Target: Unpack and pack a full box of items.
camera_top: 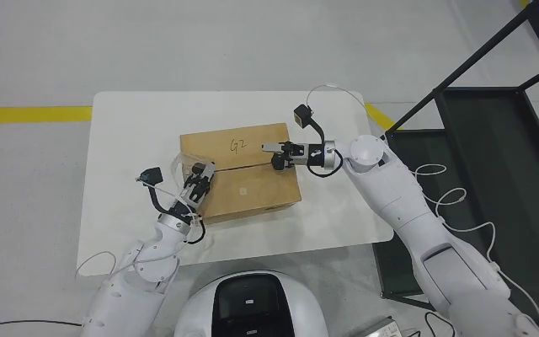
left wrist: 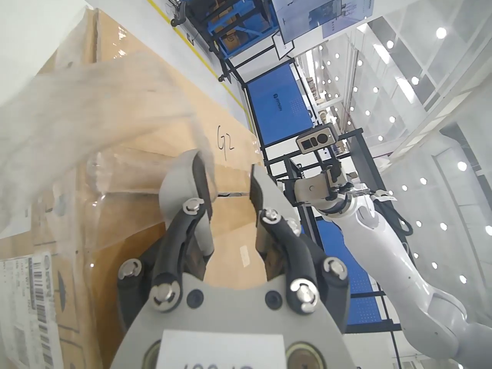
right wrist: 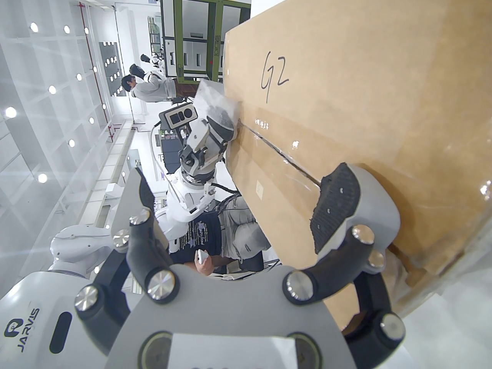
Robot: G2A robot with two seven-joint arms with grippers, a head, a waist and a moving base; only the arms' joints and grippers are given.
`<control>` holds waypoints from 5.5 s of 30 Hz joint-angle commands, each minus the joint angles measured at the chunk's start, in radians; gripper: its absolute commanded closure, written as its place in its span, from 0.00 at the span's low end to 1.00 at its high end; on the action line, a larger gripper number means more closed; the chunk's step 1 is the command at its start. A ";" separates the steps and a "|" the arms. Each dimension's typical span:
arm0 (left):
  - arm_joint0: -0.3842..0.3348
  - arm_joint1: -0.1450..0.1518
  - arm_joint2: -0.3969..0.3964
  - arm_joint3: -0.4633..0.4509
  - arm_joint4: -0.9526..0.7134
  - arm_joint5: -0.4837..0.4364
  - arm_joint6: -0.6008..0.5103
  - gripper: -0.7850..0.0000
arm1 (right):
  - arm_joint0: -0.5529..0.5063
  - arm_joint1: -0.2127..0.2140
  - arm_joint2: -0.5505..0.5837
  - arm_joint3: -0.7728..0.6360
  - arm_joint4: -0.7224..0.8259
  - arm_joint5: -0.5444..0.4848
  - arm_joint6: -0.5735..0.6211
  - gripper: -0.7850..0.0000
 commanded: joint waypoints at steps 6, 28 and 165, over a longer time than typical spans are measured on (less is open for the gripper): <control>0.008 -0.005 -0.002 -0.004 -0.016 -0.089 0.022 0.00 | 0.000 0.000 0.000 0.000 0.000 0.000 0.000 0.00; -0.115 -0.055 0.143 0.094 0.050 -0.093 0.045 0.00 | 0.000 0.000 0.000 0.000 0.000 0.000 0.000 0.00; 0.021 0.018 -0.709 -0.123 -0.110 -0.114 -0.648 0.00 | -0.250 0.078 0.253 -0.240 -0.218 -0.264 -0.224 0.00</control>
